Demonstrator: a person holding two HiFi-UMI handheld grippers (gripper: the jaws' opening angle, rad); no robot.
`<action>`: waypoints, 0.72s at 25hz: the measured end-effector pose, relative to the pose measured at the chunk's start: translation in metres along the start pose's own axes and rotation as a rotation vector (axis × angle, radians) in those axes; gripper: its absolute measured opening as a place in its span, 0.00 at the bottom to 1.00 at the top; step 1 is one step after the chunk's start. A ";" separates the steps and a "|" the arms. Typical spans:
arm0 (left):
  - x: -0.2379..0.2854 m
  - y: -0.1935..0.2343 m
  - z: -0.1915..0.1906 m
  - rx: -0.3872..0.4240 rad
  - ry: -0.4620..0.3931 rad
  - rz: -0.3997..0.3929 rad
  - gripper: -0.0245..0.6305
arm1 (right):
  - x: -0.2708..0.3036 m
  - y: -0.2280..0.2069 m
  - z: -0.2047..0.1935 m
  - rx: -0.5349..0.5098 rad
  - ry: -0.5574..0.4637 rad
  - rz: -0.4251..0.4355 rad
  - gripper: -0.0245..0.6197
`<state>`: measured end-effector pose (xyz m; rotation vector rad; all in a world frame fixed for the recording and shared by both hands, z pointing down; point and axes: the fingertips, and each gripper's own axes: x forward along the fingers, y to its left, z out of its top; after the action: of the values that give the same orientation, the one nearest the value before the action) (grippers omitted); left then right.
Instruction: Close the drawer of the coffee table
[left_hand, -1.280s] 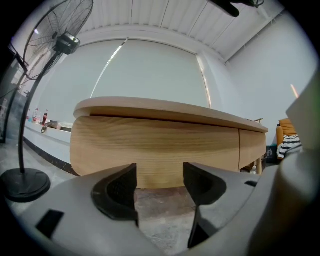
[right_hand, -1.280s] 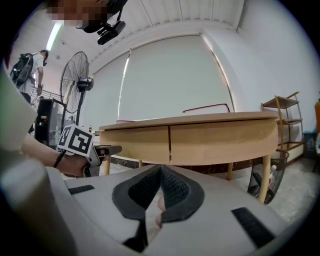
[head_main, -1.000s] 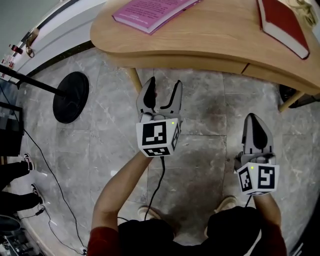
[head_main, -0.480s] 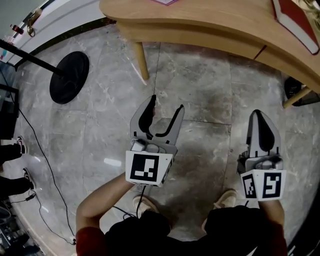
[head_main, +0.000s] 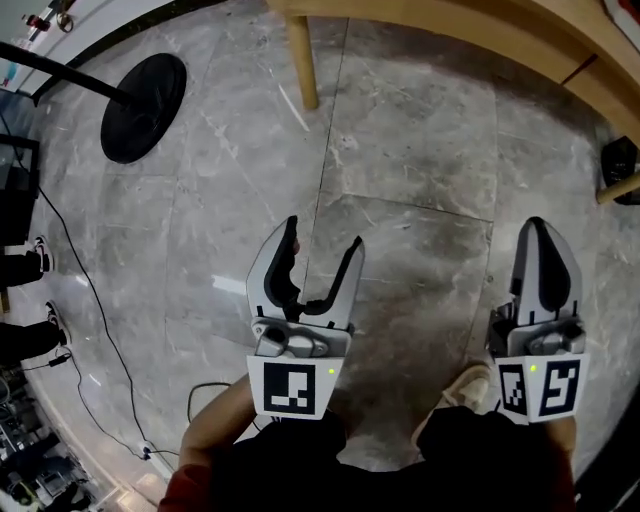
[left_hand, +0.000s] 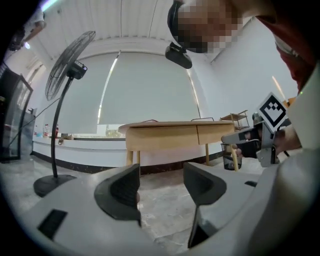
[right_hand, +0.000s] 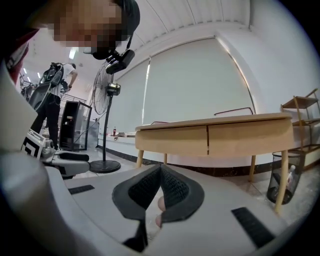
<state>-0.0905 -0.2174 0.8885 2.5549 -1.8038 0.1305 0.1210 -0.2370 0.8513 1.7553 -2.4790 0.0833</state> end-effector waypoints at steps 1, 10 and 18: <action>-0.001 0.003 -0.005 -0.007 0.002 0.015 0.46 | -0.003 0.002 -0.002 0.008 -0.004 -0.006 0.03; 0.000 0.016 -0.030 -0.040 0.054 0.062 0.46 | -0.012 0.012 -0.024 0.000 0.020 -0.011 0.03; 0.004 0.013 -0.036 -0.019 0.066 0.058 0.46 | -0.007 0.018 -0.028 0.006 0.025 0.001 0.03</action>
<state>-0.1036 -0.2232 0.9241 2.4558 -1.8471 0.1944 0.1077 -0.2211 0.8790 1.7441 -2.4647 0.1120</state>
